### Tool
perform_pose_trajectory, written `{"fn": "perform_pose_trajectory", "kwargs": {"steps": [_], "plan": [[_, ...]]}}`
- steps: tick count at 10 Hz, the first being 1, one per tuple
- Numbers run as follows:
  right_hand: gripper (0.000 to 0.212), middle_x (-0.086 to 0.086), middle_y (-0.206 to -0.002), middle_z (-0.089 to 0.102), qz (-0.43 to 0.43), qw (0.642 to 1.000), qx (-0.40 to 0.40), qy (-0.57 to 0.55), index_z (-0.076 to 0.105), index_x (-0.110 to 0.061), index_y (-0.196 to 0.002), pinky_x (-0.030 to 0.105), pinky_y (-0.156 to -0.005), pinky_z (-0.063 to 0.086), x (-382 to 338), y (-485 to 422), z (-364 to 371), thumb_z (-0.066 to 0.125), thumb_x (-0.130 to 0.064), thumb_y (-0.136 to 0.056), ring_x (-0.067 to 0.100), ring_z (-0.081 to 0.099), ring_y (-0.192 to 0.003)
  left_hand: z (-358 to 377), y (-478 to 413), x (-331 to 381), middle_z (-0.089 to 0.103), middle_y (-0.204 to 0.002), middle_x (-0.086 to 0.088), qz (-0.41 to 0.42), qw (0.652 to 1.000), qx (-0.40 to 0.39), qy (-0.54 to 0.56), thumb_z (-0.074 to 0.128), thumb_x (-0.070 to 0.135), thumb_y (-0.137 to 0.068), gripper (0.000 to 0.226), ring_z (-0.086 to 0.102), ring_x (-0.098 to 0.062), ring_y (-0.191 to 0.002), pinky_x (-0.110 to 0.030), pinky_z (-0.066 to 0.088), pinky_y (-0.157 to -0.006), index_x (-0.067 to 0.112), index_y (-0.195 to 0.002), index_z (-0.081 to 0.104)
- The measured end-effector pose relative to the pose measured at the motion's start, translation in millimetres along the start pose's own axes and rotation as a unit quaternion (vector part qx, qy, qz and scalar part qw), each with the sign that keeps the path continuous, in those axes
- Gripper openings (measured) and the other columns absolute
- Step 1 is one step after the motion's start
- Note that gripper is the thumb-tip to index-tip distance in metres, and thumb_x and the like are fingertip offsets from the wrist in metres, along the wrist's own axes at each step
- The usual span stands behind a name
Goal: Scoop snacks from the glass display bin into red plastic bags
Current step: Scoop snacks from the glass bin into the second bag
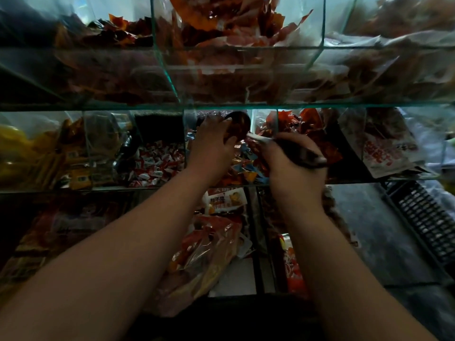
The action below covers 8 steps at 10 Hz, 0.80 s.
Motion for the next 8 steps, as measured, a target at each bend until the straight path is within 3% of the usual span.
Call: {"fn": "perform_pose_trajectory", "kwargs": {"steps": [1,2,3,4,5,6,7,8], "plan": [[0.022,0.006,-0.113,0.071,-0.211,0.925,-0.212,0.235,0.072,-0.006,-0.111,0.042,-0.091,0.056,-2.0,-9.1,31.8,0.068,-0.004,-0.089,0.022,0.068,-0.105,0.8,13.4,-11.8,0.042,-0.158,-0.009,-0.047,0.998,-0.005,0.045,0.062,0.026,-0.098,0.052,0.034,-0.026,-0.148,-0.042,0.027,-0.122,0.016,-0.148,0.051],[0.036,0.01,-0.129,0.064,-0.256,0.858,-0.277,0.35,0.07,-0.009,-0.118,0.042,-0.093,0.056,0.7,-1.5,35.8,0.073,-0.005,-0.082,0.031,0.064,-0.114,-5.6,32.5,-17.4,0.053,-0.144,-0.007,-0.056,0.996,-0.001,0.072,0.065,0.023,-0.096,0.045,0.048,-0.024,-0.135,-0.035,0.04,-0.112,0.016,-0.14,0.06],[0.035,0.012,-0.125,0.066,-0.286,0.871,-0.214,0.337,0.071,-0.005,-0.114,0.041,-0.093,0.057,-6.3,12.2,17.5,0.075,0.002,-0.08,0.029,0.066,-0.111,-14.0,51.9,-14.8,0.053,-0.139,-0.004,-0.049,0.994,0.009,0.095,0.064,0.024,-0.096,0.039,0.052,-0.019,-0.129,-0.032,0.044,-0.106,0.017,-0.135,0.063],[0.018,0.004,-0.113,0.067,-0.148,0.904,-0.245,0.317,0.071,-0.004,-0.109,0.023,-0.096,0.053,-7.9,8.3,7.0,0.064,0.004,-0.095,0.0,0.068,-0.091,-24.9,73.2,-10.9,0.053,-0.134,0.002,-0.049,0.992,0.031,0.115,0.064,0.026,-0.097,0.035,0.052,-0.013,-0.124,-0.028,0.043,-0.101,0.021,-0.132,0.063],[0.041,0.012,-0.117,0.059,0.022,0.776,-0.509,0.372,0.04,0.017,-0.14,0.001,-0.066,0.043,-4.7,16.7,-8.2,0.038,0.016,-0.099,0.01,0.058,-0.089,-40.0,96.5,-8.7,0.05,-0.138,0.007,-0.054,0.987,0.04,0.148,0.065,0.027,-0.097,0.041,0.047,-0.006,-0.126,-0.026,0.042,-0.106,0.025,-0.137,0.059],[0.075,0.033,-0.155,0.027,0.184,0.74,-0.576,0.293,-0.012,0.015,-0.139,0.01,-0.084,0.04,-26.7,45.1,-11.4,0.016,0.029,-0.072,0.035,0.033,-0.145,-57.9,123.8,-11.7,0.051,-0.14,0.007,-0.056,0.986,0.048,0.149,0.066,0.023,-0.096,0.044,0.048,-0.005,-0.127,-0.027,0.042,-0.107,0.023,-0.14,0.058],[0.114,0.037,-0.16,0.004,0.105,0.662,-0.633,0.388,-0.025,0.013,-0.133,0.006,-0.075,0.038,-30.1,63.1,7.8,0.05,-0.054,-0.079,0.042,0.02,-0.151,-65.8,150.8,-16.8,0.058,-0.138,0.004,-0.097,0.983,0.023,0.154,0.065,0.019,-0.097,0.042,0.054,-0.013,-0.127,-0.035,0.045,-0.107,0.021,-0.139,0.059],[0.054,0.034,-0.162,0.009,0.155,0.669,-0.64,0.344,-0.016,0.016,-0.14,0.003,-0.068,0.038,-15.7,98.1,14.6,0.024,0.014,-0.103,0.039,0.019,-0.152,-65.6,177.5,-25.2,0.063,-0.134,0.001,-0.116,0.99,-0.026,0.08,0.066,0.019,-0.097,0.037,0.057,-0.013,-0.122,-0.022,0.042,-0.096,0.018,-0.134,0.064]]}}
Point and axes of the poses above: each hand's wrist, its own y-axis away from the middle knuckle, its own z-axis out of the palm, x = y × z, the point moved 5 cm from there along -y, towards the middle knuckle
